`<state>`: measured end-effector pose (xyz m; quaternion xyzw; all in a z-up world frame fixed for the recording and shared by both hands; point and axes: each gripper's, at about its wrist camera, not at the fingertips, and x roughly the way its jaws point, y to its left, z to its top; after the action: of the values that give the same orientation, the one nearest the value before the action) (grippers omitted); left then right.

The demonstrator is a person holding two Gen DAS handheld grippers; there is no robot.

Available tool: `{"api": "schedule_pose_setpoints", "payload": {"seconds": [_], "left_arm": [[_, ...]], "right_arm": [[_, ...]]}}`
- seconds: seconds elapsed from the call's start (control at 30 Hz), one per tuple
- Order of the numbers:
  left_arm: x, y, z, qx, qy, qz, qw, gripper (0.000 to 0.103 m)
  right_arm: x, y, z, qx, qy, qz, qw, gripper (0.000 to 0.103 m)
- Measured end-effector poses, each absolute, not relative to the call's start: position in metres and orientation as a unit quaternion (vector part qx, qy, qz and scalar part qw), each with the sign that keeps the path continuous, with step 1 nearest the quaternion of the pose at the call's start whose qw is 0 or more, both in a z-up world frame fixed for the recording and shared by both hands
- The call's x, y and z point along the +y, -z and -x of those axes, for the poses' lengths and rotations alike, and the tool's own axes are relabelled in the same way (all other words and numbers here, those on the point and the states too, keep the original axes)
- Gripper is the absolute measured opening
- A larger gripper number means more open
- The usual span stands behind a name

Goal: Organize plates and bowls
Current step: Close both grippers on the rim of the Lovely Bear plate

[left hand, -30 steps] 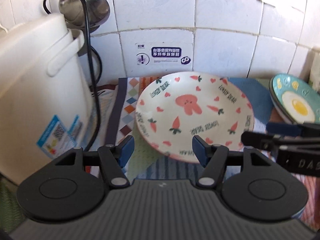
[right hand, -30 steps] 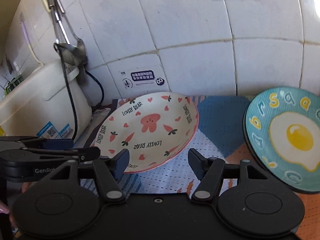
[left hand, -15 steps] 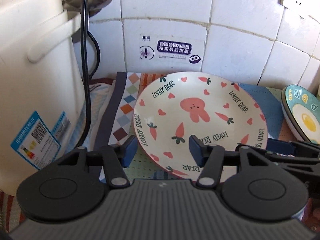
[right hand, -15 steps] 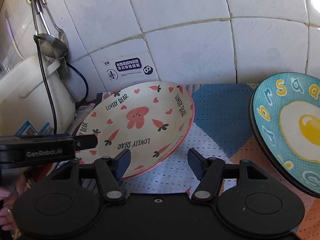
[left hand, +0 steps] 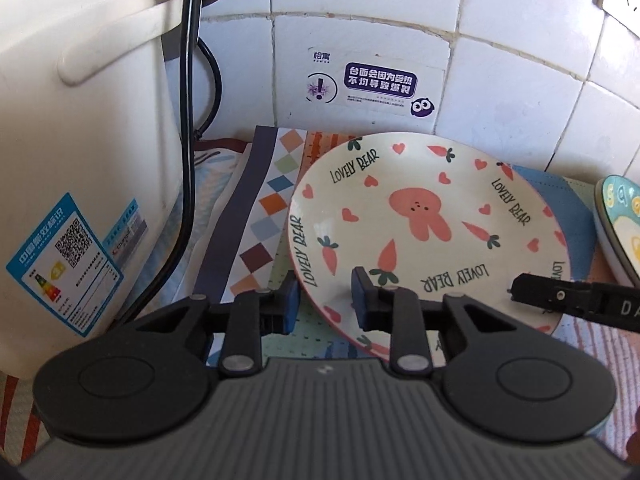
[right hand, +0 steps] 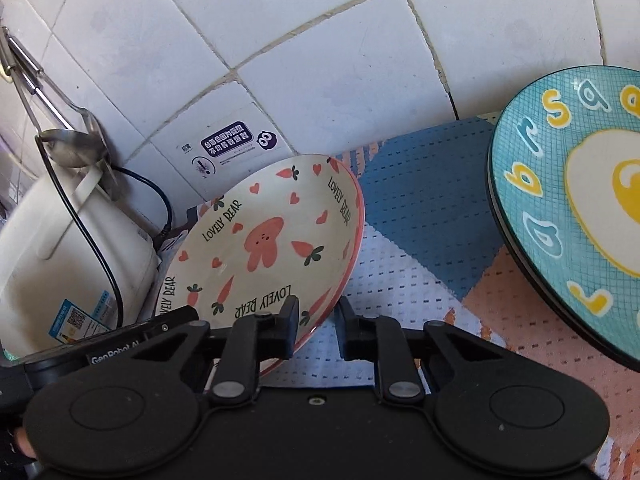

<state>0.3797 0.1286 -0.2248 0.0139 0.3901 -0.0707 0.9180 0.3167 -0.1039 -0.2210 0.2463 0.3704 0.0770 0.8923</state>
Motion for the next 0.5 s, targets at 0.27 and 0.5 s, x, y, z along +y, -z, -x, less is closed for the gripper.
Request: {"api": "schedule_pose_setpoints", "payload": {"seconds": [0.27,0.5], "left_arm": [[0.139,0.228,-0.387,0.409,0.078,0.045,0.908,0.030],[0.137,0.224,-0.384,0.418,0.073,0.048,0.904,0.027]], "right_arm": [[-0.093,0.218,-0.320,0.361,-0.059,-0.188,0.912,0.021],[-0.096,0.216,-0.318,0.361,-0.080,-0.170,0.913,0.024]]}}
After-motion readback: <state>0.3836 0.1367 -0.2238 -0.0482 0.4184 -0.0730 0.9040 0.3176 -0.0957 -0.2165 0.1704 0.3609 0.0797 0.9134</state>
